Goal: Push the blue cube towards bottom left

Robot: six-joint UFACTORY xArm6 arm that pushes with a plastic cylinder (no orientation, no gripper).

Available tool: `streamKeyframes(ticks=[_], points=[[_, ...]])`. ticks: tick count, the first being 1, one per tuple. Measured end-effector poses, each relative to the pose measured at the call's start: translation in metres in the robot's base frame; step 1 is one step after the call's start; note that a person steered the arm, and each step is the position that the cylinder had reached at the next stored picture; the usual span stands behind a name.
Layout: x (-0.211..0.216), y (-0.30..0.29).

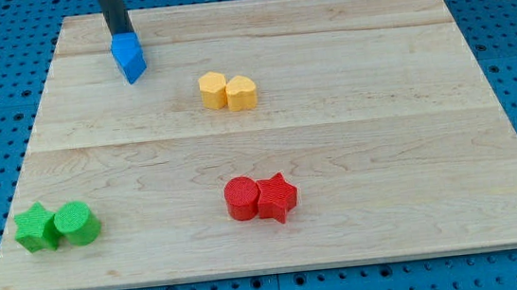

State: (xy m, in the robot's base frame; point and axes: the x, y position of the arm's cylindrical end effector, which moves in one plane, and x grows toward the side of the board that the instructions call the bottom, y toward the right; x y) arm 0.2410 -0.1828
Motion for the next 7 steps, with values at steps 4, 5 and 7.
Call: streamKeyframes(ticks=[4, 5, 7], points=[[0.006, -0.095], [0.032, -0.077], [0.043, 0.053]])
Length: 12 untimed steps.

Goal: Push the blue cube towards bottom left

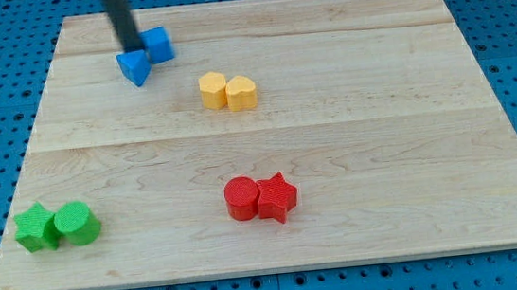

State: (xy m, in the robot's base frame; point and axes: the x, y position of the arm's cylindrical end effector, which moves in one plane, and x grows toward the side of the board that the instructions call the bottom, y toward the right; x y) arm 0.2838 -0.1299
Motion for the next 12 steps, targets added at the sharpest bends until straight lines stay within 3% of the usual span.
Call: streamKeyframes(ticks=[1, 3, 6, 7, 8, 9, 11, 12], points=[[0.0, 0.052], [-0.015, -0.009], [-0.026, 0.193], [-0.035, 0.164], [-0.063, 0.177], [-0.058, 0.218], [0.037, 0.285], [0.046, 0.288]])
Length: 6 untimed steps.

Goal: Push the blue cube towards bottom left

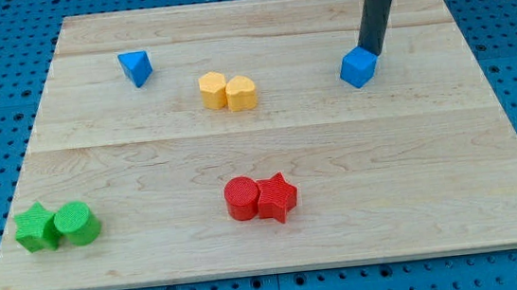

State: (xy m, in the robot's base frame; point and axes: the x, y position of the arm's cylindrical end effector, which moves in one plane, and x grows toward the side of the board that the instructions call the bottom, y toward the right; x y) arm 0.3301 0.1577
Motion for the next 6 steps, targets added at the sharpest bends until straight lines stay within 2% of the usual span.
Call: streamKeyframes(ticks=[1, 2, 4, 6], points=[[-0.022, -0.025], [-0.008, -0.044], [0.087, 0.044], [0.077, 0.044]])
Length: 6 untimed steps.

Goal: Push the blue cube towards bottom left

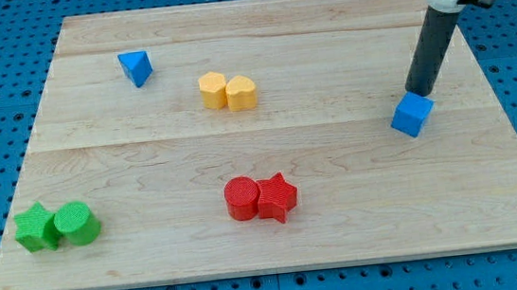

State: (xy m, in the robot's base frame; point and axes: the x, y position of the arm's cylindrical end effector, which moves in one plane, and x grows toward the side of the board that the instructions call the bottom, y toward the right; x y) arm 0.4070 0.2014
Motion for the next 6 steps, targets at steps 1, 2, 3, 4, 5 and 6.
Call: streamKeyframes(ticks=[1, 2, 3, 4, 5, 6], points=[[0.023, 0.001], [0.077, 0.019], [0.082, 0.022], [0.043, 0.019], [0.018, -0.017], [0.029, -0.066]])
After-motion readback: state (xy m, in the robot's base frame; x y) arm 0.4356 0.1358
